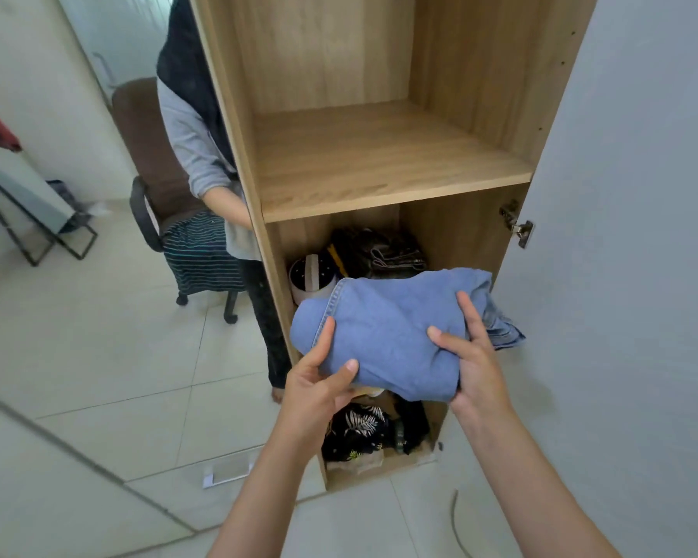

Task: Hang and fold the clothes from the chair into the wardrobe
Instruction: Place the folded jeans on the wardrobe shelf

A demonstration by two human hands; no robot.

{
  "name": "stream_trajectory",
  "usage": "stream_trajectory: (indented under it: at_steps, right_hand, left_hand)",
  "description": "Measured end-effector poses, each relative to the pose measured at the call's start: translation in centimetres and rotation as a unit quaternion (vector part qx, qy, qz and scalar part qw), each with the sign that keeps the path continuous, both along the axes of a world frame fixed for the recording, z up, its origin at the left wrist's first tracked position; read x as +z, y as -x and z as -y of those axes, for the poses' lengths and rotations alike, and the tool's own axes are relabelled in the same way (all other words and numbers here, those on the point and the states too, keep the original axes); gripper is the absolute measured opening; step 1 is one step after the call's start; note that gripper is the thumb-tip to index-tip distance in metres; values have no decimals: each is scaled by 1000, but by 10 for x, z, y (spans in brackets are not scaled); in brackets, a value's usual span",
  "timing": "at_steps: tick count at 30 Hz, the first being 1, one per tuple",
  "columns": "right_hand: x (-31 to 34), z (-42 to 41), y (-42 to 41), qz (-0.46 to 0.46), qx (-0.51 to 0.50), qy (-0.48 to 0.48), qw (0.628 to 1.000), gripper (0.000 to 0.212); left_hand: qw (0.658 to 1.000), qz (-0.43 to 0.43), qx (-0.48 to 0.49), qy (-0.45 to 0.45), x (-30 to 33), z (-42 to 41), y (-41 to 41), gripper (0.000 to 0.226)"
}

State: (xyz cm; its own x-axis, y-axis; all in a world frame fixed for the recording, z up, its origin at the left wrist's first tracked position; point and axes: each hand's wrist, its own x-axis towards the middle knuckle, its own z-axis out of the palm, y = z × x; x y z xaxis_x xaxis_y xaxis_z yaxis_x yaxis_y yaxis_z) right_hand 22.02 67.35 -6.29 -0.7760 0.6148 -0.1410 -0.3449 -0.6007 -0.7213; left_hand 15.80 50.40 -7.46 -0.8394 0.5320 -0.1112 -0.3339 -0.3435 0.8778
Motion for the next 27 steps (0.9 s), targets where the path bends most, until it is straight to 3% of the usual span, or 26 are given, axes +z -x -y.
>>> stream_trajectory:
  at_steps: [6,10,13,20,27]
  right_hand:
    - [13,-23,4,0,56,-50,997,79]
    - [16,-34,-1,-7,113,-95,989,74]
    - [16,-47,-7,-18,143,-111,983,78]
    - [26,-75,-17,-18,168,-142,975,71]
    - [29,-86,-22,-18,171,-174,970,72]
  left_hand:
    - [992,58,90,73,8,17,24,61]
    - [995,63,-44,61,18,19,42,56]
    - [992,94,-76,30,22,14,40,51]
    - [994,9,-112,-4,26,-3,28,62]
    - [991,-64,-116,33,54,-7,21,72]
